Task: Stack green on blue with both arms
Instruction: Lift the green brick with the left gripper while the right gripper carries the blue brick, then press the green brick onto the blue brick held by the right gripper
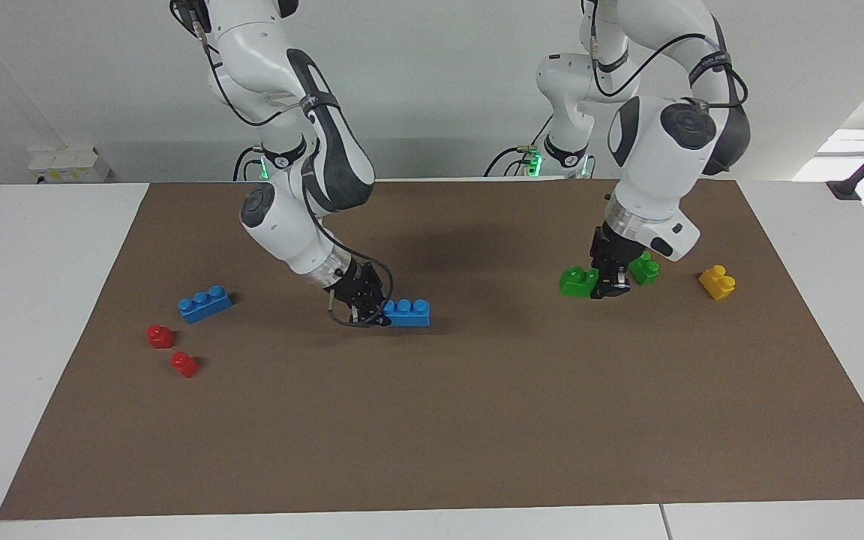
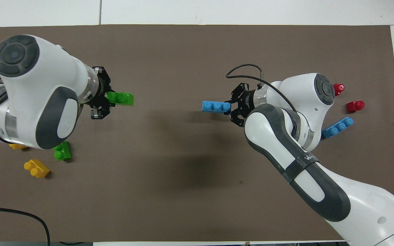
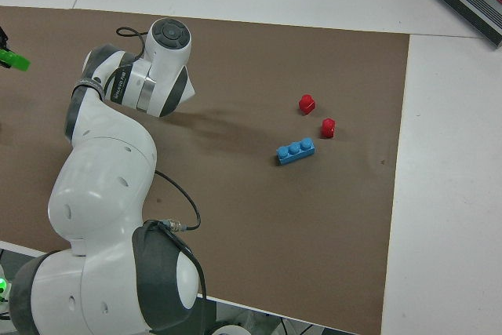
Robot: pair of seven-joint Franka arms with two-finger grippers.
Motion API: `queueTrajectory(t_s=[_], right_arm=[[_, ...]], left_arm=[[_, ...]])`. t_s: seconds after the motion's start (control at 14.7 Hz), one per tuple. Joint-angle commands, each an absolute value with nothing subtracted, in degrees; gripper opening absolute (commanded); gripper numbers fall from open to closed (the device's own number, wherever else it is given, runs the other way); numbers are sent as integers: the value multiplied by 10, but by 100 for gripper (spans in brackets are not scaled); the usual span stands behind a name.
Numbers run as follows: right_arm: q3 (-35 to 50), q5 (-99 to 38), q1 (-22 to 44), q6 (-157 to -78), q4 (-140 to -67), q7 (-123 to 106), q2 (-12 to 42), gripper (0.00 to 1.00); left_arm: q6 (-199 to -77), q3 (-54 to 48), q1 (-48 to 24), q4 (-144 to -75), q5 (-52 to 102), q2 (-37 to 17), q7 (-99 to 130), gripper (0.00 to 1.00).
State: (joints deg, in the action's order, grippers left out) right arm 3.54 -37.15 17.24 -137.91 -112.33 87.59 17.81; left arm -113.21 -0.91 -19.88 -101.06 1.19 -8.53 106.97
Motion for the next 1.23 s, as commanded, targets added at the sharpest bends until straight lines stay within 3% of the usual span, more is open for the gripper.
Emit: queueTrajectory(t_s=[0.0,0.48,1.16], right_arm=[[36,-385,190,-1423,-1155,875,170,0],[36,-385,205,-1448,-1187,824,171,0],[36,-385,218,-1478,-1194,800,192,0]], left_arm=[[-1130,-1,-252,-1027,0,-70,1153,0],[-1167,-1,-344,-1041,-17,-76,1266,0],[-1214,-1,-397,-1026,-45,-129,1332,0]])
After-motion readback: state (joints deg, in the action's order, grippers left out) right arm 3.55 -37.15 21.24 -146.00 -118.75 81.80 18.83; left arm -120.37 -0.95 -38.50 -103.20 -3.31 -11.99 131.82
